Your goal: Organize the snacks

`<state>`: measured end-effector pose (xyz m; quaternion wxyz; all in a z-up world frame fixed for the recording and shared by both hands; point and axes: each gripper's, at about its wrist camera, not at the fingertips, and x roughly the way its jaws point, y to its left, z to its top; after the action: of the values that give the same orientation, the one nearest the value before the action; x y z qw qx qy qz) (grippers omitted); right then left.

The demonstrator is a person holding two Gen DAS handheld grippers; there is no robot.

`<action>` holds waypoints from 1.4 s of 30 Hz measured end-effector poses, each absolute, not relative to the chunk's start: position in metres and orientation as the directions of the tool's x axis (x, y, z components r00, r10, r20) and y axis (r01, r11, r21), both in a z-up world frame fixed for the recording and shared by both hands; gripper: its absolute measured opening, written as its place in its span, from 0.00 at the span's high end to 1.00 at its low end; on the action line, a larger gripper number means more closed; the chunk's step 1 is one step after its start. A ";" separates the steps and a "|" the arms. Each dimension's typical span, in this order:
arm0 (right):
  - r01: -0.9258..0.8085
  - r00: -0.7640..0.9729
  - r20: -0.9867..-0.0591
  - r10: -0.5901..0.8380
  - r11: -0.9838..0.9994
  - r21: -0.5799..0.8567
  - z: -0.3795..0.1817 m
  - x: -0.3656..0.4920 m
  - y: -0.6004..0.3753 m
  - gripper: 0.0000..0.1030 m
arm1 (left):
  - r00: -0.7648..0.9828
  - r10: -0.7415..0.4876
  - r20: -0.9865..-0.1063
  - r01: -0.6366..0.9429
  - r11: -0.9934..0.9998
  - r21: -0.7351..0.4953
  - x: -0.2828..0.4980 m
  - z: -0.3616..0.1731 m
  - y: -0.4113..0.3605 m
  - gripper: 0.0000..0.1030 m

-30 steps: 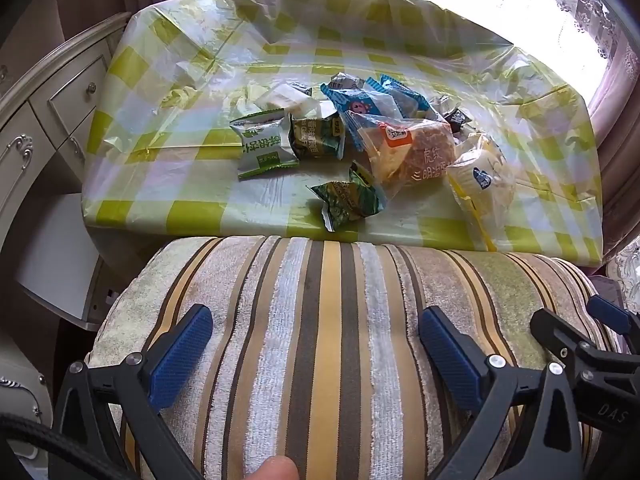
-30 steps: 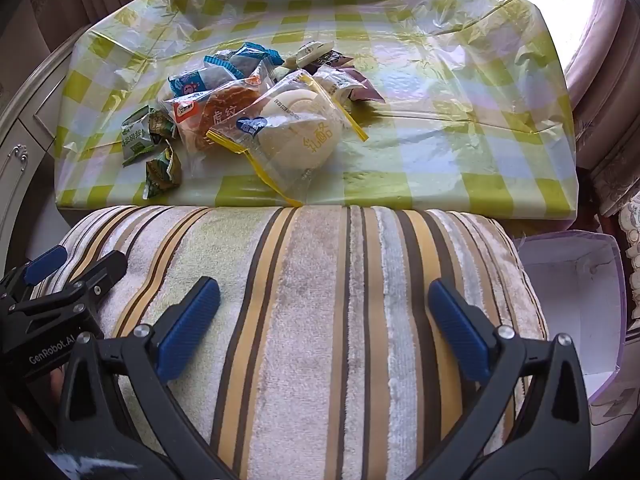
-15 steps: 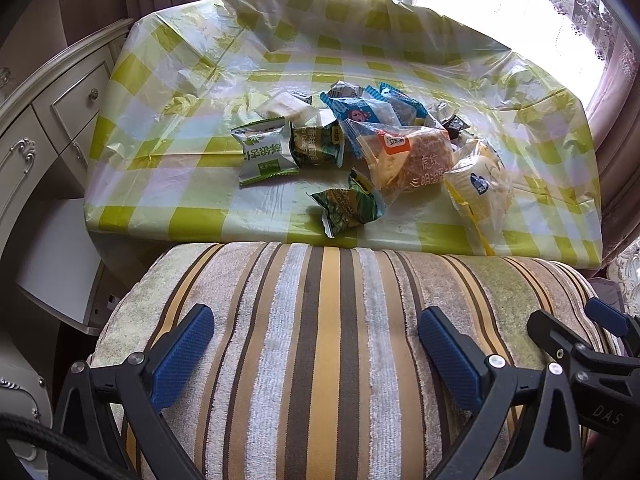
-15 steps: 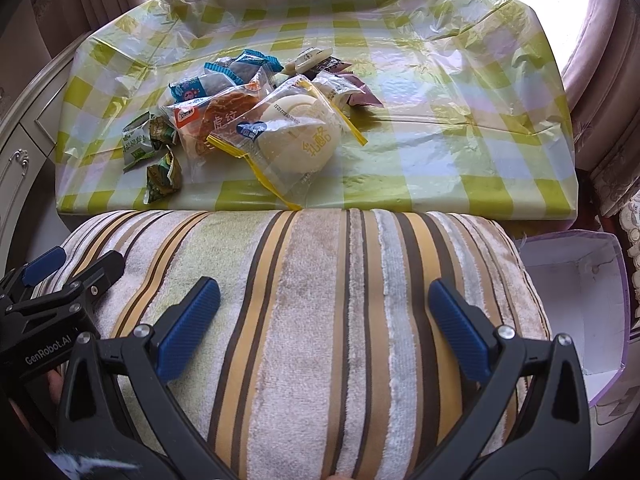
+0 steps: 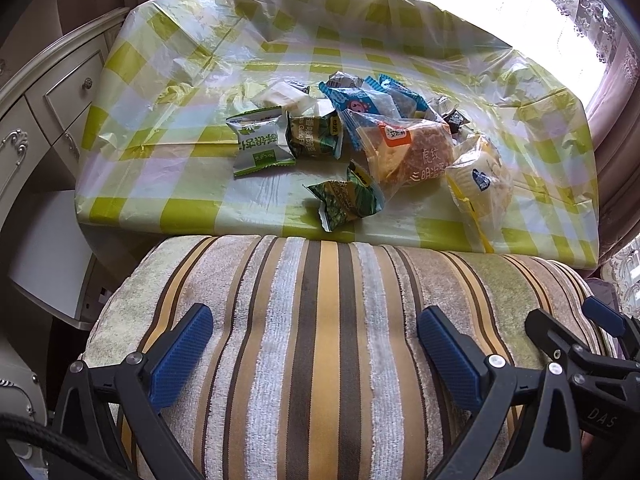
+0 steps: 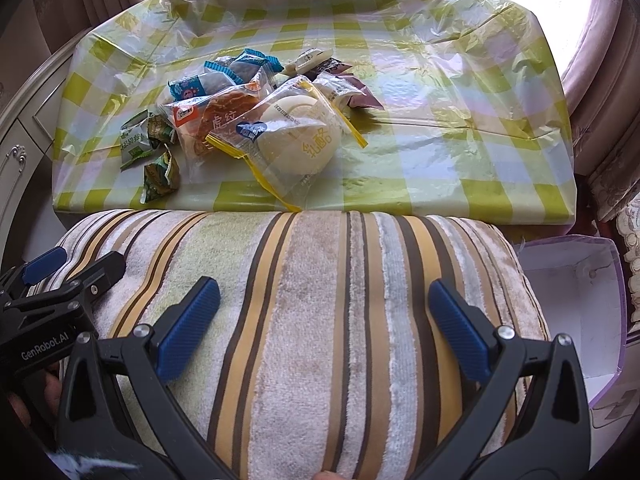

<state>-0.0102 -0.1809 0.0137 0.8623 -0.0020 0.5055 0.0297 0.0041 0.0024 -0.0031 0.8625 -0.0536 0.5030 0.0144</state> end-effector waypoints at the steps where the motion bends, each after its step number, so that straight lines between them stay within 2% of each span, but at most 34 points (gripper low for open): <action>1: -0.053 0.487 -0.872 0.048 0.998 0.026 0.014 -0.010 -0.181 0.00 | 0.493 -0.029 -0.869 -0.079 0.994 -0.078 0.004 -0.003 0.002 0.00; 42: -0.054 0.488 -0.872 0.049 0.998 0.026 0.013 -0.010 -0.180 0.00 | 0.490 -0.035 -0.871 -0.080 0.993 -0.085 0.005 -0.005 0.003 0.00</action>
<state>-0.0103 -0.1803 0.0127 0.8625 -0.0023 0.5052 0.0299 0.0047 0.0031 -0.0054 0.8612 -0.0572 0.5049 0.0131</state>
